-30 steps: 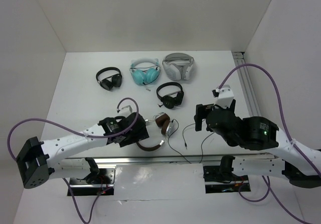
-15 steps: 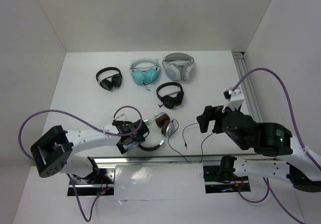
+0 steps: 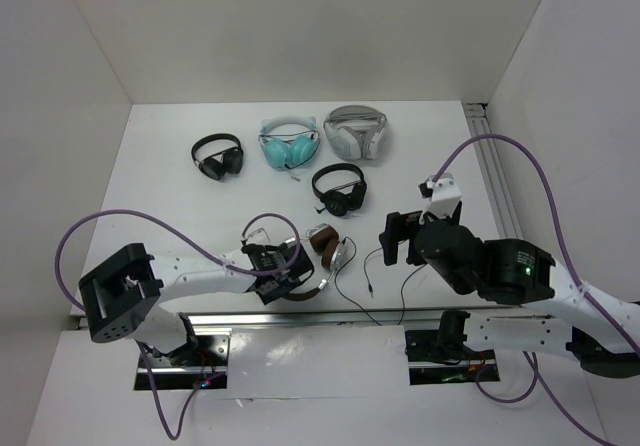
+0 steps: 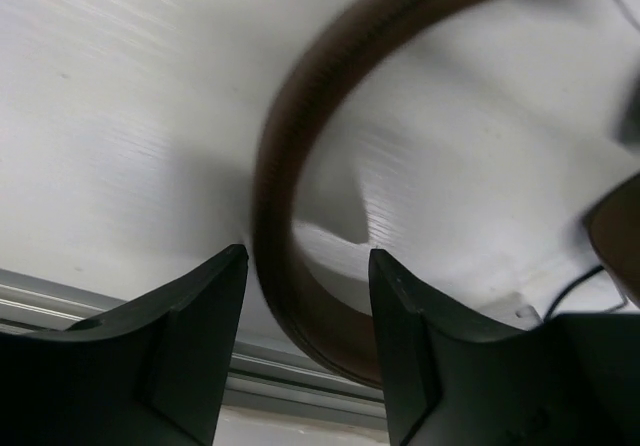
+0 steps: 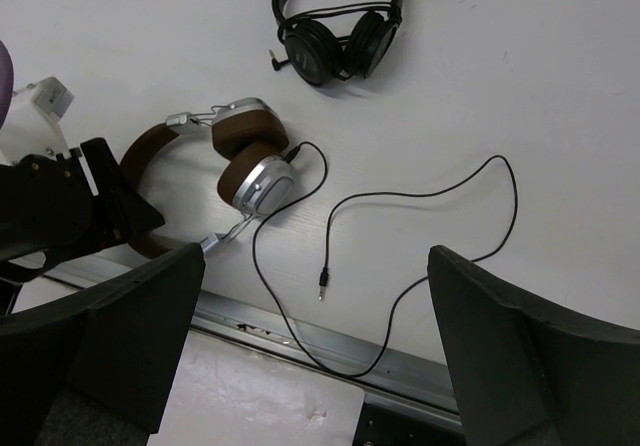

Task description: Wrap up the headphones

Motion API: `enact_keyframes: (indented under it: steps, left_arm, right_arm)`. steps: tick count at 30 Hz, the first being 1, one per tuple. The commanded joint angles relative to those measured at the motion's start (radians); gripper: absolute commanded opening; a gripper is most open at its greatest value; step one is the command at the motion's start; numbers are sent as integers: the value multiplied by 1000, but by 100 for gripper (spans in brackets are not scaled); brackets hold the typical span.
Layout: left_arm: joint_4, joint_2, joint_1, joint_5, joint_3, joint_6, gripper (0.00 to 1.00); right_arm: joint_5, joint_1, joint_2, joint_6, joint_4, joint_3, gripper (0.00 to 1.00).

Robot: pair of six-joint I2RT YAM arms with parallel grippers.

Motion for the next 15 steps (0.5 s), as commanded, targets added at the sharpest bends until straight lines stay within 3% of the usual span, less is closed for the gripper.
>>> enact_keyframes:
  steps: [1, 3, 9, 10, 12, 15]
  left_arm:
    - [25, 94, -26, 77, -50, -77, 62]
    - [25, 108, -26, 77, -49, -89, 52]
    - [25, 135, -14, 86, -69, -100, 36]
    - [25, 135, -14, 86, -69, -100, 32]
    - [25, 135, -4, 86, -82, -91, 4]
    - [-29, 112, -4, 74, -73, -65, 0]
  right_arm:
    - [5, 8, -9, -12, 51, 1, 100]
    - [-6, 8, -19, -12, 51, 1, 100]
    - [-25, 8, -55, -12, 60, 1, 100]
    - [-25, 8, -66, -12, 60, 1, 100]
    - [-34, 8, -66, -12, 60, 1, 100]
    - [-58, 8, -77, -23, 74, 1, 100]
